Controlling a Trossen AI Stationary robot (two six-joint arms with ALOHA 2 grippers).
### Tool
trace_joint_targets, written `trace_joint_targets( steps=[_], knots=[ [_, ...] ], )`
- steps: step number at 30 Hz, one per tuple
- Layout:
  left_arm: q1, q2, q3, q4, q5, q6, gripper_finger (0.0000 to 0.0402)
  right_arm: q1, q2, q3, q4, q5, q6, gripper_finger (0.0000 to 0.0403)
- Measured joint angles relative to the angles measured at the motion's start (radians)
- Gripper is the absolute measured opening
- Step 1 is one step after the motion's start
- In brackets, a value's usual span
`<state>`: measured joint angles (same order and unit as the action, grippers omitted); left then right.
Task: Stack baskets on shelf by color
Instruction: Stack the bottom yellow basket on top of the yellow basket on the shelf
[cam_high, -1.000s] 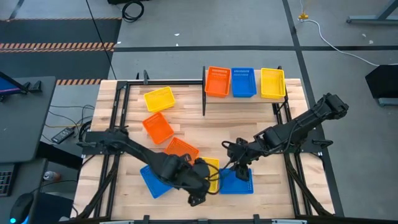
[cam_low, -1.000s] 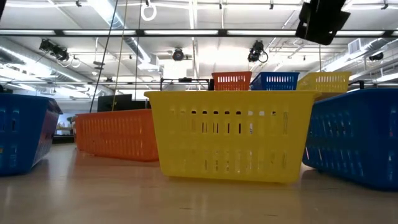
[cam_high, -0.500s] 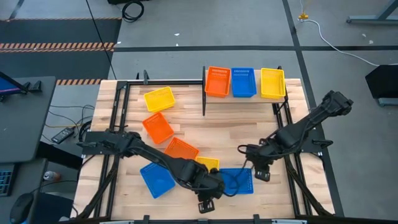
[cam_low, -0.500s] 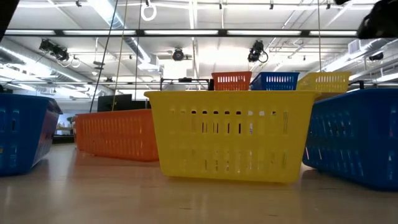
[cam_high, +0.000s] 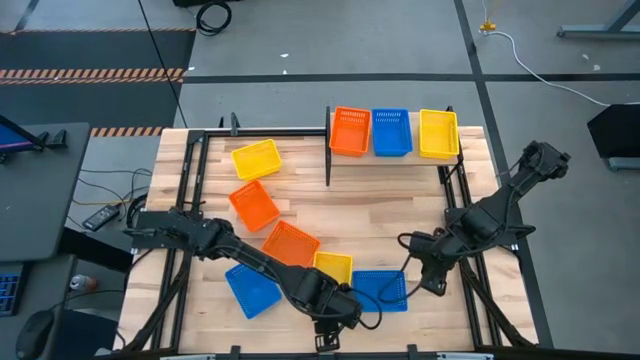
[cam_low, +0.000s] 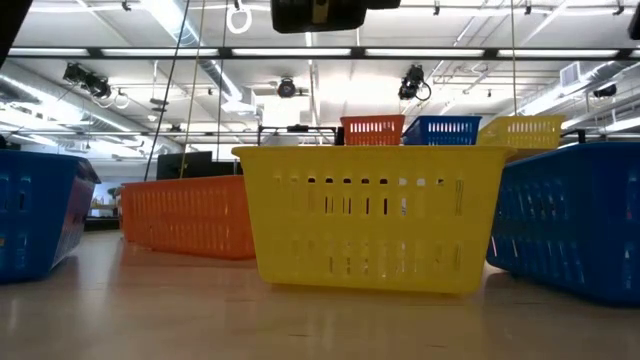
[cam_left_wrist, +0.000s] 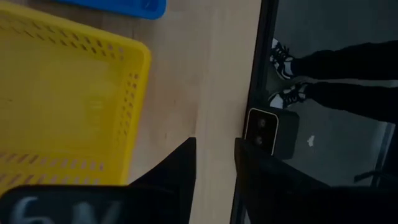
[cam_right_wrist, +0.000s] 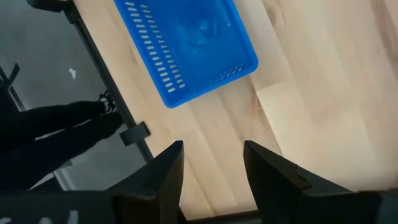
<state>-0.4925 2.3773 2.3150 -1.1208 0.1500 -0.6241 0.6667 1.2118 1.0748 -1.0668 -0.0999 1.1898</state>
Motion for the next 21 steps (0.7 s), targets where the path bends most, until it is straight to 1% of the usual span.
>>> trace_joint_targets(
  steps=[2, 5, 7, 11, 16, 19, 21],
  knots=[
    [-0.01, 0.0, 0.0, -0.014, -0.019, 0.011, 0.014, 0.017, 0.0, 0.0, -0.003, -0.002, 0.031, 0.0173],
    [-0.015, 0.0, 0.0, -0.044, -0.098, 0.02, 0.0169, 0.043, 0.0, 0.0, -0.003, -0.015, 0.074, 0.0173],
    [-0.012, 0.0, 0.0, -0.044, -0.136, 0.053, 0.0188, 0.06, 0.0, 0.0, -0.003, -0.026, 0.096, 0.0173],
    [0.008, 0.029, 0.002, -0.062, -0.151, 0.093, 0.0215, 0.101, 0.0, 0.0, -0.002, -0.033, 0.127, 0.0173],
    [0.021, 0.069, 0.0, -0.067, -0.15, 0.098, 0.0226, 0.137, 0.0, 0.0, -0.029, -0.028, 0.088, 0.0173],
    [0.03, 0.098, 0.001, -0.043, -0.173, 0.113, 0.0223, 0.153, -0.002, 0.0, -0.05, -0.032, 0.083, 0.0173],
    [0.039, 0.131, 0.001, -0.022, -0.176, 0.15, 0.0216, 0.168, -0.008, 0.0, -0.051, -0.036, 0.082, 0.0173]
  ],
)
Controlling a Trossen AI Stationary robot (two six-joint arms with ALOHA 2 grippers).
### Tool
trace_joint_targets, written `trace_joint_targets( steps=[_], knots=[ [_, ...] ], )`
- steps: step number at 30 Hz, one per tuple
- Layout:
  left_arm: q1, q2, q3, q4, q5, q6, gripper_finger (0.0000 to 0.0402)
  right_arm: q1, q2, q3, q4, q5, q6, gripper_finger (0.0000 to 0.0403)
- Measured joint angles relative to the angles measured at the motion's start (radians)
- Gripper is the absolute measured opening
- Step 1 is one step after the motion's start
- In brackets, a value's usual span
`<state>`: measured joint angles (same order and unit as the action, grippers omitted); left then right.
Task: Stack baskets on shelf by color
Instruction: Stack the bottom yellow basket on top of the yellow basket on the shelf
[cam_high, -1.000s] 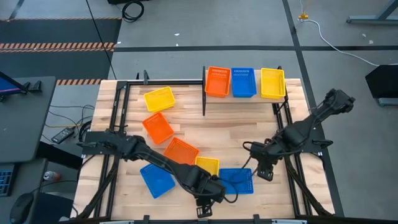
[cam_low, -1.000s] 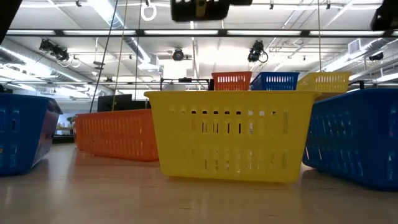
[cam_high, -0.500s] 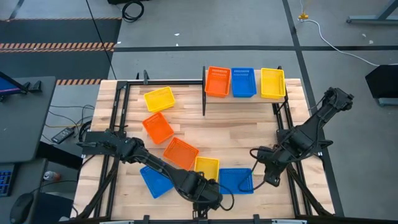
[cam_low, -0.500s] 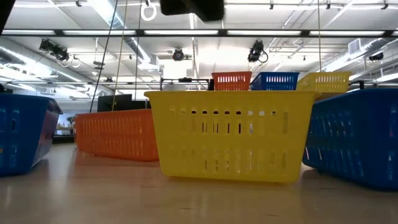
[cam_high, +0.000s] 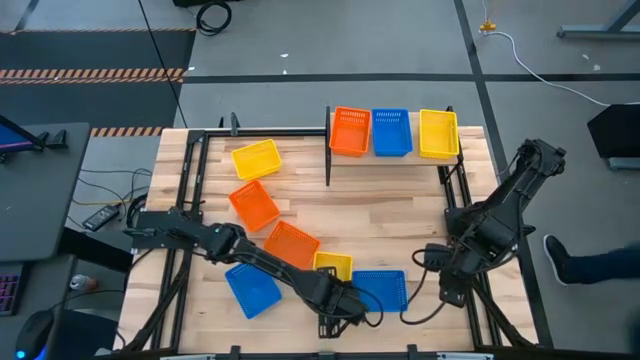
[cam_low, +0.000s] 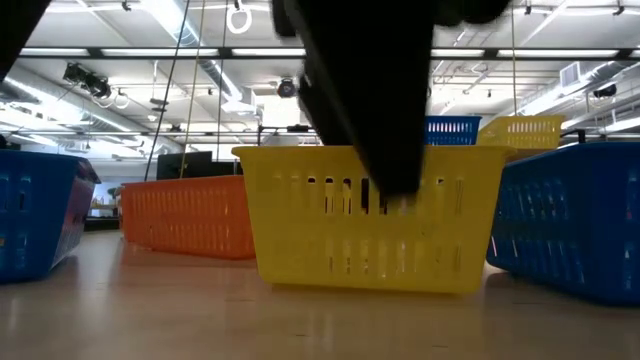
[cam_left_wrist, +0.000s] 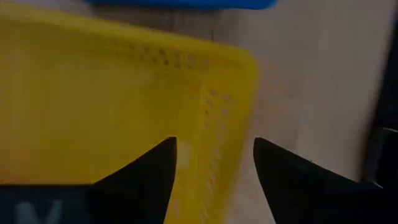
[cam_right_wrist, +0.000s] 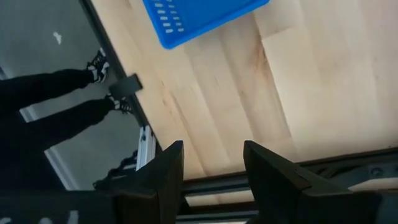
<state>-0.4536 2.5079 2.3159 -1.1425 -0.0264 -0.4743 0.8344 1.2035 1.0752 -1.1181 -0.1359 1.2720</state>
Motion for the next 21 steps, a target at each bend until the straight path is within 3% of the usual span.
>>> trace_joint_targets(
  steps=[4, 9, 16, 21],
  knots=[
    [0.016, 0.049, -0.001, 0.006, 0.071, 0.016, 0.0172, 0.035, -0.016, 0.0, -0.002, 0.007, -0.005, 0.0173],
    [0.045, 0.031, 0.004, -0.018, 0.055, -0.012, 0.0025, 0.065, -0.042, 0.0, -0.054, 0.044, -0.031, 0.0173],
    [0.162, -0.081, 0.036, -0.089, 0.005, 0.039, 0.0005, 0.076, -0.099, 0.0, -0.117, 0.119, -0.044, 0.0174],
    [0.247, -0.199, 0.041, -0.044, -0.026, 0.137, 0.0003, 0.074, -0.149, 0.0, -0.144, 0.181, -0.028, 0.0174]
  ],
)
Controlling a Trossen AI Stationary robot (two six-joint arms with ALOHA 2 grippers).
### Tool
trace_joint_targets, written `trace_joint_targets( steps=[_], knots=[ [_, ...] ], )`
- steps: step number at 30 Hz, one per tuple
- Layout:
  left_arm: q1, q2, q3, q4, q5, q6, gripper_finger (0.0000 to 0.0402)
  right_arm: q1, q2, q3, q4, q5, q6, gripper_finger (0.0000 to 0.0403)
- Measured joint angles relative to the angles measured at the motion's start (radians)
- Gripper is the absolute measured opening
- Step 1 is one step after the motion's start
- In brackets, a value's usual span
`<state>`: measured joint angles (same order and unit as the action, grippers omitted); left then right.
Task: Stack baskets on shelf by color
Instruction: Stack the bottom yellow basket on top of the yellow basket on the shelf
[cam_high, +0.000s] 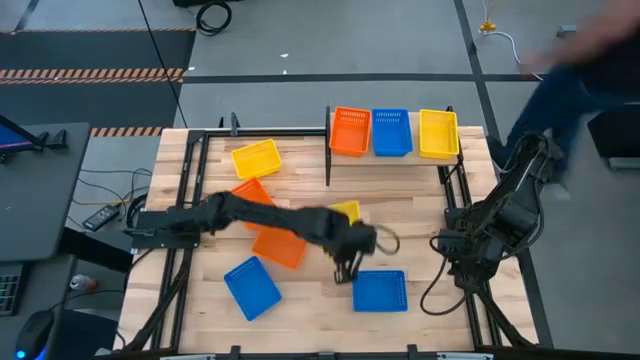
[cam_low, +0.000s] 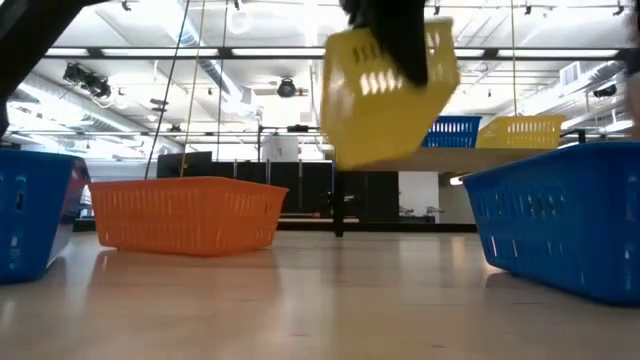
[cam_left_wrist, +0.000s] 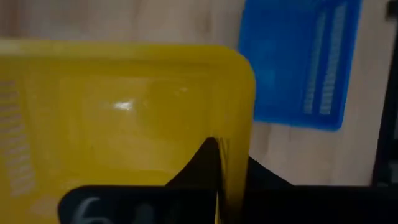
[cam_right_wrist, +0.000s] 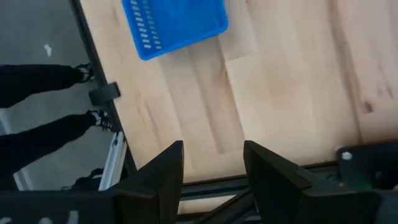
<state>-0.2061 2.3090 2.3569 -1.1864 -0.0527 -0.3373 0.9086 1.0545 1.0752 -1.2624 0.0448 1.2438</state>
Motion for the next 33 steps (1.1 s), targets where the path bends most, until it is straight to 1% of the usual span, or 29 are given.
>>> trace_joint_targets(
  steps=[3, 6, 9, 12, 16, 21, 24, 26, 30, 33],
  knots=[
    [0.055, -0.052, -0.002, 0.061, -0.023, 0.099, 0.0003, -0.002, -0.029, 0.0, -0.035, 0.04, 0.052, 0.0174],
    [0.114, -0.103, -0.002, 0.162, -0.029, 0.217, 0.0002, -0.003, -0.051, 0.0, -0.086, 0.089, 0.124, 0.0174],
    [0.164, -0.14, -0.001, 0.264, -0.032, 0.324, 0.0002, -0.006, -0.064, 0.0, -0.137, 0.131, 0.253, 0.0174],
    [0.204, -0.16, -0.001, 0.36, -0.03, 0.41, 0.0002, -0.016, -0.074, 0.0, -0.151, 0.16, 0.379, 0.0173],
    [0.248, -0.172, -0.001, 0.503, -0.009, 0.527, 0.0003, -0.033, -0.075, 0.0, -0.141, 0.164, 0.515, 0.0173],
    [0.296, -0.169, -0.008, 0.704, 0.014, 0.552, 0.0004, -0.044, -0.075, 0.0, -0.091, 0.134, 0.641, 0.0173],
    [0.318, -0.169, -0.028, 0.838, 0.069, 0.552, 0.0004, -0.047, -0.075, 0.0, -0.071, 0.139, 0.701, 0.0173],
    [0.328, -0.167, -0.029, 0.889, 0.08, 0.548, 0.0005, -0.051, -0.074, 0.0, -0.058, 0.146, 0.739, 0.0173],
    [0.333, -0.156, -0.027, 1.003, 0.103, 0.54, 0.0005, -0.062, -0.074, 0.0, -0.018, 0.151, 0.75, 0.0173],
    [0.333, -0.132, -0.029, 1.04, 0.13, 0.531, 0.0005, -0.067, -0.073, 0.0, 0.028, 0.168, 0.75, 0.0173]
  ],
)
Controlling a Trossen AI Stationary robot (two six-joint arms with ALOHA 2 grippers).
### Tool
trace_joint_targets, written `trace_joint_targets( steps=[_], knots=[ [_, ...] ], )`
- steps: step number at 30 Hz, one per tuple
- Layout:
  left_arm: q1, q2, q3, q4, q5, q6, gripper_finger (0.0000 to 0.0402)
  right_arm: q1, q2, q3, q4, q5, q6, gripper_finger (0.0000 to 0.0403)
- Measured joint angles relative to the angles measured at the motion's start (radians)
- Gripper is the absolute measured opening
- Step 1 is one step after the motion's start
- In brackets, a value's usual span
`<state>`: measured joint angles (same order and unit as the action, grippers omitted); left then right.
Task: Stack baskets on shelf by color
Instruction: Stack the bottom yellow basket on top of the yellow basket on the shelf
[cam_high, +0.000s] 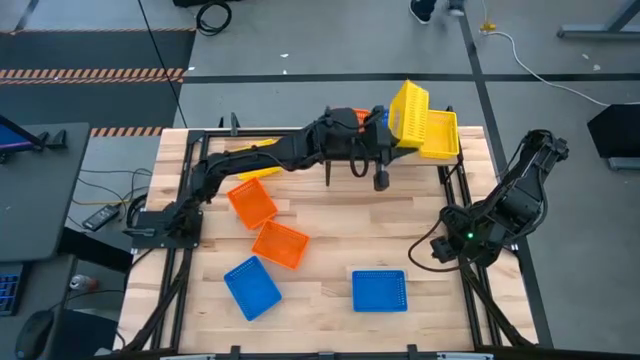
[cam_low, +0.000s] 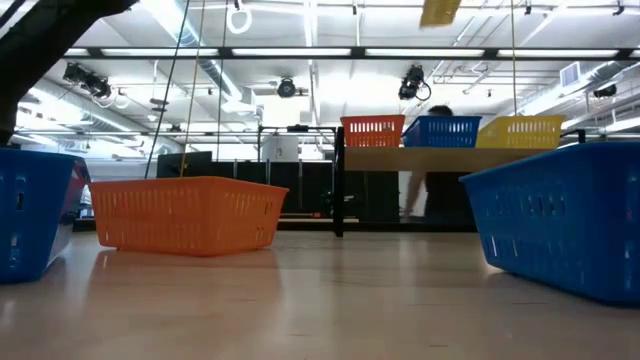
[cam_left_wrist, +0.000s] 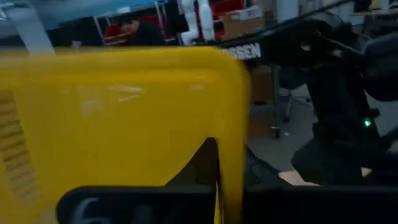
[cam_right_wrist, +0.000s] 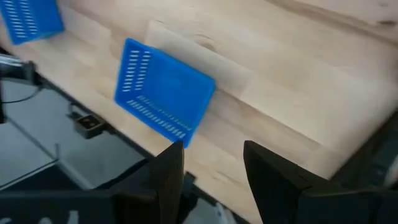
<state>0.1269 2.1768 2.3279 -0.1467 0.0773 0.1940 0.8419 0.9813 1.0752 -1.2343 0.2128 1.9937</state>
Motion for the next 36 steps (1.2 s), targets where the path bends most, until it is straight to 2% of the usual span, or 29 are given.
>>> trace_joint_targets(
  steps=[5, 12, 17, 19, 21, 24, 30, 33, 36],
  knots=[
    [0.0, 0.04, 0.0, 0.044, -0.001, -0.005, 0.0006, -0.001, 0.0, 0.0, 0.053, 0.042, -0.021, 0.0173],
    [0.006, 0.059, 0.001, -0.038, -0.015, -0.002, 0.0006, -0.001, 0.0, 0.0, 0.094, 0.117, -0.093, 0.0173],
    [-0.008, 0.054, 0.004, -0.193, -0.012, 0.008, 0.0006, -0.034, 0.0, 0.031, 0.149, 0.248, -0.298, 0.0173],
    [-0.019, 0.049, 0.007, -0.248, 0.027, 0.042, 0.0007, -0.066, -0.001, 0.081, 0.146, 0.297, -0.415, 0.0173],
    [-0.031, 0.039, 0.007, -0.334, 0.074, 0.094, 0.0007, -0.104, -0.001, 0.15, 0.113, 0.34, -0.526, 0.0173],
    [-0.05, 0.023, 0.007, -0.452, 0.084, 0.226, 0.0007, -0.171, -0.002, 0.28, 0.021, 0.373, -0.636, 0.0171],
    [-0.096, 0.0, 0.008, -0.702, 0.084, 0.526, 0.0007, -0.324, -0.002, 0.483, -0.249, 0.372, -0.688, 0.0167],
    [-0.121, 0.0, 0.008, -0.799, 0.08, 0.644, 0.0007, -0.406, -0.003, 0.52, -0.335, 0.335, -0.71, 0.0166],
    [-0.145, 0.0, 0.008, -0.853, 0.08, 0.713, 0.0007, -0.488, -0.002, 0.523, -0.331, 0.253, -0.77, 0.0166]
  ],
)
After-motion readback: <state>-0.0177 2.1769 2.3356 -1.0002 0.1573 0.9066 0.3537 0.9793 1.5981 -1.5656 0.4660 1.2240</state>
